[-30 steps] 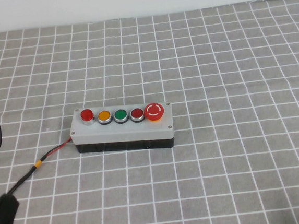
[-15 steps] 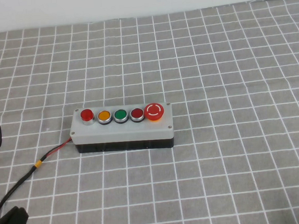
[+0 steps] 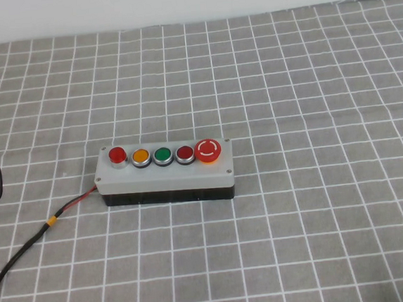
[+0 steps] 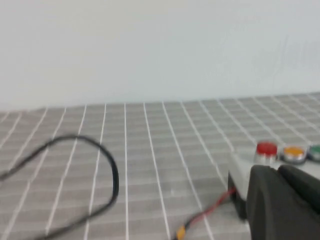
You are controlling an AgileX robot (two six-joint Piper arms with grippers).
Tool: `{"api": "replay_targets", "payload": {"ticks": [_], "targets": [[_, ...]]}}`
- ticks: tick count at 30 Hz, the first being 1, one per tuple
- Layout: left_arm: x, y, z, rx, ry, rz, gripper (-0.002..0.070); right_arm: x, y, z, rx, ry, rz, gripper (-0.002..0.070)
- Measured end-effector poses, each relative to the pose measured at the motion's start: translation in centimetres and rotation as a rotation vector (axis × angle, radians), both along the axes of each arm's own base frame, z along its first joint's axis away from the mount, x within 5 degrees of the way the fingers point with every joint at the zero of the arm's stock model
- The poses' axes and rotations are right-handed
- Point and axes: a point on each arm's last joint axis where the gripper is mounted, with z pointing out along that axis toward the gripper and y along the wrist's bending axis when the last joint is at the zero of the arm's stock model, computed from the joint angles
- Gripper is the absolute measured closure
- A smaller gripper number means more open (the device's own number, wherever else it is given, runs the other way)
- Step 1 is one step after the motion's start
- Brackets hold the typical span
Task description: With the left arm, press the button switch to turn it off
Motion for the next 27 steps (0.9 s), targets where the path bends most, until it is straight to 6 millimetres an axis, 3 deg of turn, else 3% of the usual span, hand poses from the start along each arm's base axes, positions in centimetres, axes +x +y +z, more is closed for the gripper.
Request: {"api": "replay_targets", "payload": {"ticks": [12, 27], "targets": [[-0.3, 0.0, -3.9, -0.012, 0.318, 0.003, 0.0678, 0.0, 0.0, 0.0, 0.000, 0.000, 0.000, 0.0694], [-0.3, 0.0, -4.0, -0.010, 0.335, 0.004, 0.0678, 0.0, 0.0, 0.0, 0.000, 0.000, 0.000, 0.0694]]}}
